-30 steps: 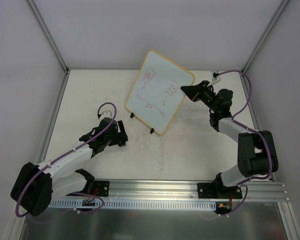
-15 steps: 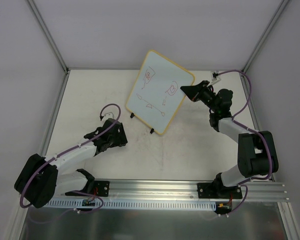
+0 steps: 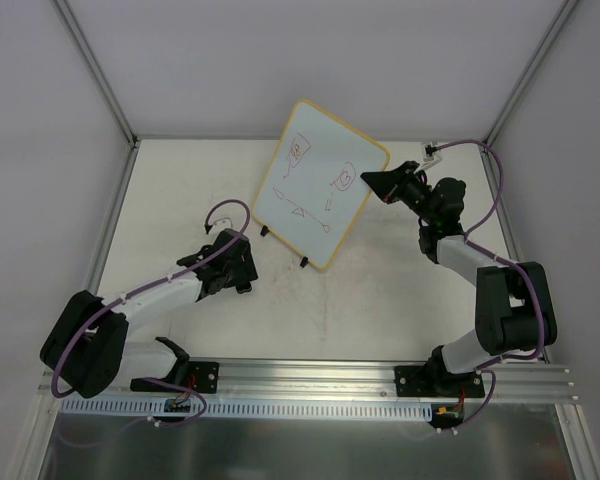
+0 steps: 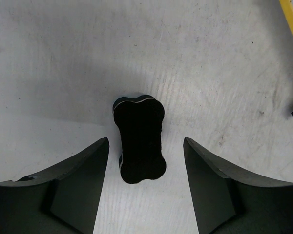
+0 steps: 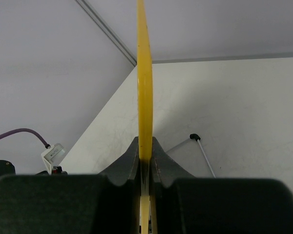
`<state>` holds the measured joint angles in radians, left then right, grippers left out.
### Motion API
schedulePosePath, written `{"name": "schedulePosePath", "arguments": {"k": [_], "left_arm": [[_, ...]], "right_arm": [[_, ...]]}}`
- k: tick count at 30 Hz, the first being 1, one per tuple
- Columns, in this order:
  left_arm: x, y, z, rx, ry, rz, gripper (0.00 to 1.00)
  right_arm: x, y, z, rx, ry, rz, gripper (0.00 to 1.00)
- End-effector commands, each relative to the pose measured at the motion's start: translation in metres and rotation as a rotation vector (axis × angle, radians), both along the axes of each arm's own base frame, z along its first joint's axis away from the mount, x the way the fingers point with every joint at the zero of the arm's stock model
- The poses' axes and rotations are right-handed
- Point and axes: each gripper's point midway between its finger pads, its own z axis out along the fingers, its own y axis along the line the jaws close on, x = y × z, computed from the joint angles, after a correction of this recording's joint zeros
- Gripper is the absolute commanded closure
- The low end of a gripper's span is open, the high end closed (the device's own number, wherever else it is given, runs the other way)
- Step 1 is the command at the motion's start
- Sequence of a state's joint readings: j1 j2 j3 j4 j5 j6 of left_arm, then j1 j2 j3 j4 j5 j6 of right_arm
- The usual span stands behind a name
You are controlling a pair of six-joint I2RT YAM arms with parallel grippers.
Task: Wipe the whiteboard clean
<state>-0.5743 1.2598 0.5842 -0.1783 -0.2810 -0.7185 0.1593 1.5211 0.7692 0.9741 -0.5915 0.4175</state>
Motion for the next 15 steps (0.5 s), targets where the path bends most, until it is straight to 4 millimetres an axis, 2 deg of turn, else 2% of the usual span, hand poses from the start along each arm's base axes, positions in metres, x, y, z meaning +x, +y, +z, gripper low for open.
{"name": "schedulePosePath", "arguments": {"k": [1, 4, 10, 15], "left_arm": [[0.0115, -0.0029, 0.0091, 0.031, -0.026, 0.008, 0.37], [0.0114, -0.0024, 0.0061, 0.041, -0.009, 0.018, 0.39], [0.0117, 0.0009, 0.0060, 0.077, 0.001, 0.029, 0.51], [0.0097, 0.0036, 0.0045, 0.091, 0.014, 0.031, 0.51]], "right_arm": [[0.0000, -0.0017, 0.0271, -0.040, -0.121, -0.017, 1.00], [-0.0004, -0.0018, 0.0270, -0.041, -0.122, -0.018, 1.00], [-0.0001, -0.0026, 0.0260, -0.042, -0.119, -0.021, 1.00], [0.0001, -0.0028, 0.0264, -0.041, -0.120, -0.022, 1.00]]}}
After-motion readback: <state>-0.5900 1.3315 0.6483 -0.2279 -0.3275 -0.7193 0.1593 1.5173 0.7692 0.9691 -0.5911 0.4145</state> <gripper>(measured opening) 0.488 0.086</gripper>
